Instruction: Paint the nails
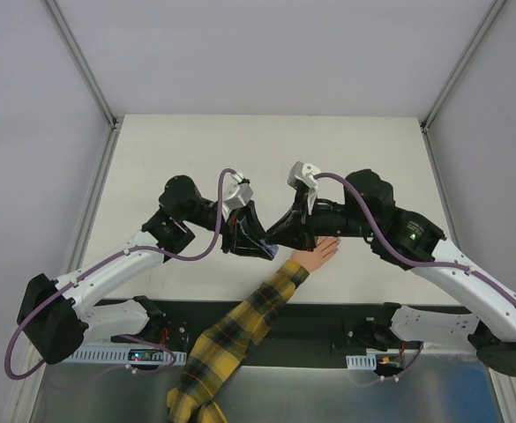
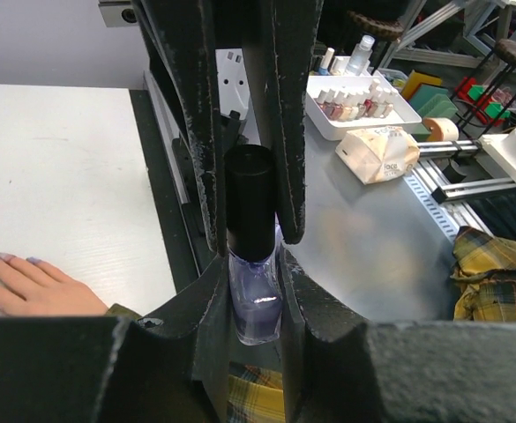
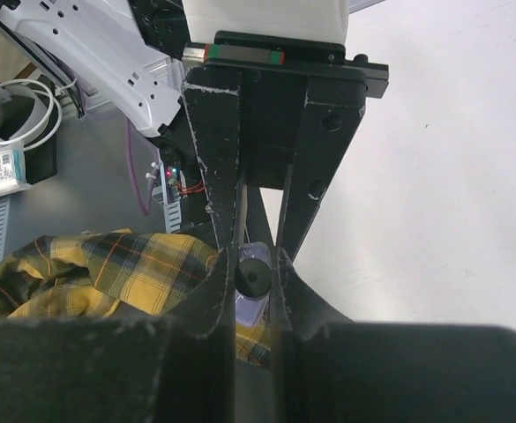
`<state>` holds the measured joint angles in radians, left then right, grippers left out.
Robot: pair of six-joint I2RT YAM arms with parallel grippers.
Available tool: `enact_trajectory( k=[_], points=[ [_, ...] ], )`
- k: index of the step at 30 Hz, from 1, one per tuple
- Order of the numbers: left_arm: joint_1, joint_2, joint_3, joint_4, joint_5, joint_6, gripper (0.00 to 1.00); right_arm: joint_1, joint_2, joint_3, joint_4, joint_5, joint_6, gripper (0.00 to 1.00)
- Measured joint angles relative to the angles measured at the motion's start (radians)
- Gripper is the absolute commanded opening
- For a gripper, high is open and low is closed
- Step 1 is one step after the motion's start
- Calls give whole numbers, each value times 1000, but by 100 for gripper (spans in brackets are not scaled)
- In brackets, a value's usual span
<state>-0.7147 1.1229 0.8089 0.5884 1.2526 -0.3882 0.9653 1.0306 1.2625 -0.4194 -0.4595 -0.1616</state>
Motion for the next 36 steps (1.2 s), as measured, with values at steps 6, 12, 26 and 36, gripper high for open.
enact_trajectory(
  k=[6,12,26,36],
  points=[
    [8,-22,-8,-78,-77,37,0,-2,-18,-64,75,25,21,1],
    [24,-117,-51,-214,-317,138,0,207,11,-77,110,608,202,1],
    [22,-151,-66,-285,-529,245,0,412,185,44,21,1273,423,46],
    [34,-63,-14,-261,-380,232,0,266,-62,40,-42,931,229,69]
  ],
)
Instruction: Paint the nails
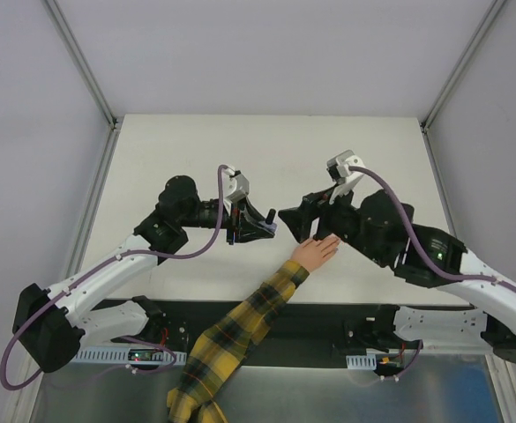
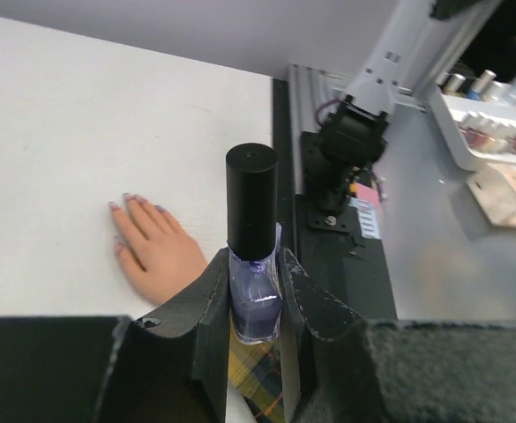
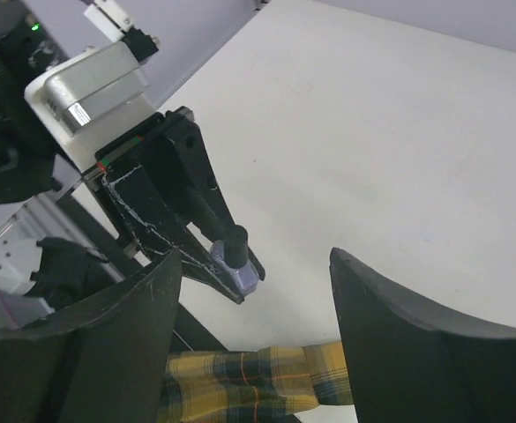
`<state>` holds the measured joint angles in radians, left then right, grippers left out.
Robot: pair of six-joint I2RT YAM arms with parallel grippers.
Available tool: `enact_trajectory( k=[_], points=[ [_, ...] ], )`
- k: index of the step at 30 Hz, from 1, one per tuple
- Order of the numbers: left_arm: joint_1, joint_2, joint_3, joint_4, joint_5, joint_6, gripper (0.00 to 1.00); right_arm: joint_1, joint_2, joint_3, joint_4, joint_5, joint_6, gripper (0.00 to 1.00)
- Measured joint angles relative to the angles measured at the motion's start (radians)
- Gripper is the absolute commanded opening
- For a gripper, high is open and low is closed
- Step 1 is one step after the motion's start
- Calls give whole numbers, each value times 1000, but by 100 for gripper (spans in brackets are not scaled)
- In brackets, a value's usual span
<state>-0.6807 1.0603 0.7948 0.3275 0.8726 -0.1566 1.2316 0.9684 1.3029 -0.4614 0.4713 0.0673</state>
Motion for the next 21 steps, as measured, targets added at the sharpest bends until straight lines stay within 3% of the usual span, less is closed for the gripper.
enact_trajectory(
  k=[5,9,12,16,21],
  points=[
    [-13,27,2,89,174,-65,0,-129,-23,1,-10,-338,-106,65],
    [-37,47,3,142,279,-106,0,-185,15,1,-23,-568,-175,52],
    [-47,52,3,164,324,-127,0,-202,35,1,-23,-676,-206,43],
    [-47,52,3,176,350,-140,0,-211,51,0,-22,-784,-223,39],
    [-47,52,3,185,359,-144,0,-214,63,-12,-14,-863,-231,27]
  ],
)
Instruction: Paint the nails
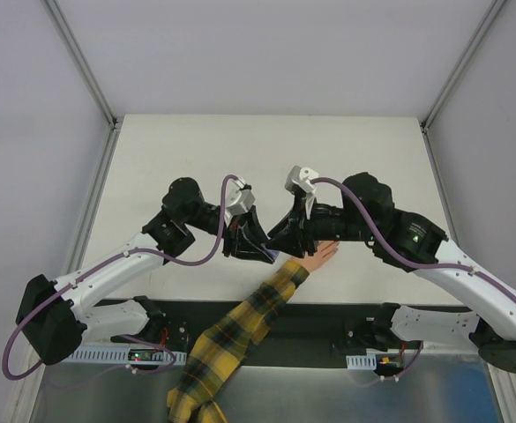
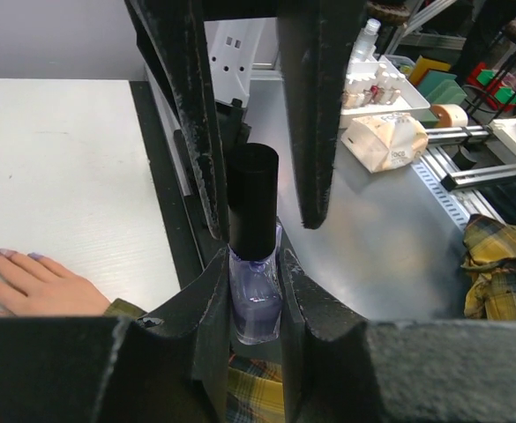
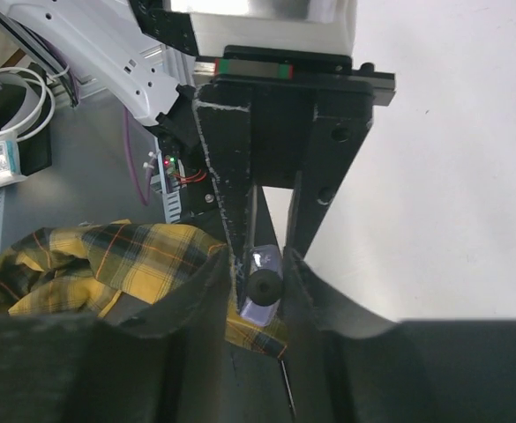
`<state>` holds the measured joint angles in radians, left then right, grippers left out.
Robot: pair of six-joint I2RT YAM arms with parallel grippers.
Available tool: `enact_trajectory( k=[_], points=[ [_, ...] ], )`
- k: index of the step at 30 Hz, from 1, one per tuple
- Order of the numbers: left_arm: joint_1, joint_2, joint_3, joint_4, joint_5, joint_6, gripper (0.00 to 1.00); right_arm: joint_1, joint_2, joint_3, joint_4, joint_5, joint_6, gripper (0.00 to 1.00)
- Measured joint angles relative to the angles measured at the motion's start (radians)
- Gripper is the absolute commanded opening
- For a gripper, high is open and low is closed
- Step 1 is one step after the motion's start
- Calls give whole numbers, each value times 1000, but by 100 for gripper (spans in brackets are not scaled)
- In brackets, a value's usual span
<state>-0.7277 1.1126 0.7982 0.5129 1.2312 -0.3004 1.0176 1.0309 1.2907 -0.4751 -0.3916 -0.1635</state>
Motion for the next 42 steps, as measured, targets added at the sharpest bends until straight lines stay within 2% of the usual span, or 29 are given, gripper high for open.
enact_trajectory(
  k=[1,5,6,11,13,16,19,21,26,27,28,32,39,40,41,42],
  points=[
    [0,0,0,0,1,0,0,-2,1,-3,2,-6,-3,24],
    [0,-2,0,-5,3,0,0,-9,2,-21,22,-16,-7,3],
    [0,-3,0,-10,3,0,0,-10,1,-26,29,-16,-8,1],
    [2,-24,0,-81,-40,26,0,-11,-3,-54,66,2,1,1],
    [6,-42,-1,-121,-92,53,0,8,-11,-79,106,61,17,1],
    [10,-81,-11,-186,-217,100,0,89,-18,-116,164,296,72,0],
    [9,-130,-29,-246,-357,146,0,219,17,-119,185,672,216,0],
    [9,-158,-43,-290,-438,170,0,276,55,-119,200,867,314,0],
    [9,-167,-61,-341,-557,210,0,314,133,-116,207,1076,430,0],
    [9,-167,-61,-345,-567,214,6,314,137,-116,210,1089,435,0],
    [9,-167,-61,-344,-575,217,27,315,138,-116,212,1097,436,0],
    [10,-166,-58,-328,-593,228,57,319,119,-127,215,1115,423,0],
    [16,-138,-9,-307,-605,236,68,283,18,-187,159,1141,383,0],
    [16,-137,-8,-307,-605,236,83,266,-3,-195,154,1147,379,0],
    [16,-137,-8,-307,-605,236,89,252,-19,-200,149,1152,377,0],
    [16,-137,-8,-307,-606,240,89,228,-40,-208,146,1162,372,0]
  ],
)
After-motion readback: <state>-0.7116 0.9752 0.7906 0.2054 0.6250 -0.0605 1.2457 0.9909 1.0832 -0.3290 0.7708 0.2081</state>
